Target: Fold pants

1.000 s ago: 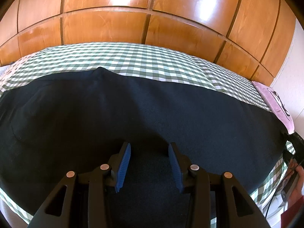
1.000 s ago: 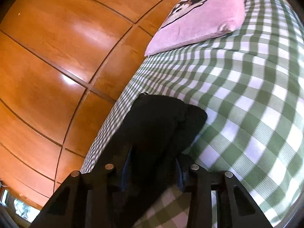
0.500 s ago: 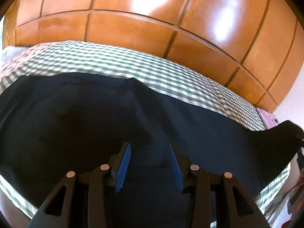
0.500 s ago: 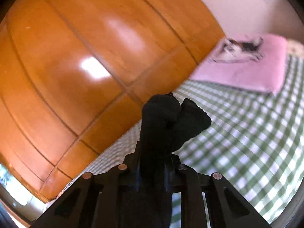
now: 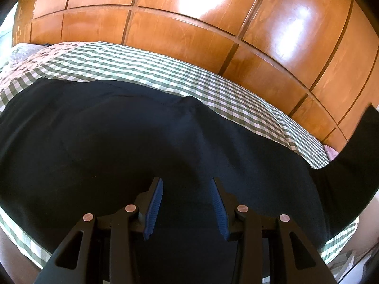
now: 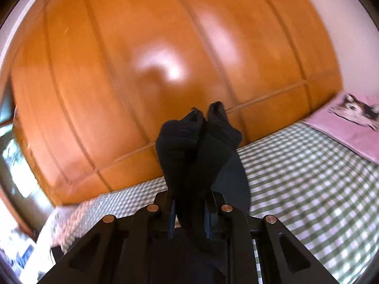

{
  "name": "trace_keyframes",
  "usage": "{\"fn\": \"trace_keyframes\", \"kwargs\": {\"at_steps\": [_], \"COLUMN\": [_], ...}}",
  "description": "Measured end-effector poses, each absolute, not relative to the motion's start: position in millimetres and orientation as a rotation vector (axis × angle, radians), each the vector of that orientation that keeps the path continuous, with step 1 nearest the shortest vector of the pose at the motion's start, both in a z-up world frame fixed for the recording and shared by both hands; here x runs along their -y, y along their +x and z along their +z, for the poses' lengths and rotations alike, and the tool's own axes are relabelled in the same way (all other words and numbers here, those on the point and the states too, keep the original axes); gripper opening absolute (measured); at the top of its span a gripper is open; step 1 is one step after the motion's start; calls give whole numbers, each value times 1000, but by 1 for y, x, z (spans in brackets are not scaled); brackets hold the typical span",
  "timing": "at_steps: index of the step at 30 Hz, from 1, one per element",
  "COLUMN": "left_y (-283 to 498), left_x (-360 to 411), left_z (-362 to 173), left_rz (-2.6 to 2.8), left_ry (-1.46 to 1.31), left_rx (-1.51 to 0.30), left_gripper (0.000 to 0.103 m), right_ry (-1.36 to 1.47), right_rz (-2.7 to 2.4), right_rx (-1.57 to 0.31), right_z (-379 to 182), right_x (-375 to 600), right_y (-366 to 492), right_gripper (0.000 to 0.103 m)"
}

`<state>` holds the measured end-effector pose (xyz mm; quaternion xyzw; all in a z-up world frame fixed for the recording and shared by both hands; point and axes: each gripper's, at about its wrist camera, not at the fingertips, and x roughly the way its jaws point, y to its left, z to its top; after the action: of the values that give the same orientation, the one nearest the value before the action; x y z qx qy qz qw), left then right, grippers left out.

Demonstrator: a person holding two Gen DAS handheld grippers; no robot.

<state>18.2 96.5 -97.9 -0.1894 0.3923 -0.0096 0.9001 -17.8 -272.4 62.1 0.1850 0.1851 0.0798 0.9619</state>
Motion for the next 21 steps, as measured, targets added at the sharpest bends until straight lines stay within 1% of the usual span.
{"fn": "trace_keyframes", "kwargs": {"at_steps": [9, 15, 21], "left_y": [7, 1, -1], "left_x": [-117, -126, -127], "left_z": [-90, -88, -88], "left_rz": [-4, -3, -6], "left_ry": [-464, -485, -486], "left_rx": [-774, -767, -767], "left_gripper": [42, 42, 42], "right_ry": [206, 138, 101], "right_rz": [339, 433, 484], "right_rx": [-455, -583, -712], "right_z": [34, -10, -52], "right_x": [181, 131, 105], "right_y": [-6, 6, 11], "right_gripper": [19, 19, 20]}}
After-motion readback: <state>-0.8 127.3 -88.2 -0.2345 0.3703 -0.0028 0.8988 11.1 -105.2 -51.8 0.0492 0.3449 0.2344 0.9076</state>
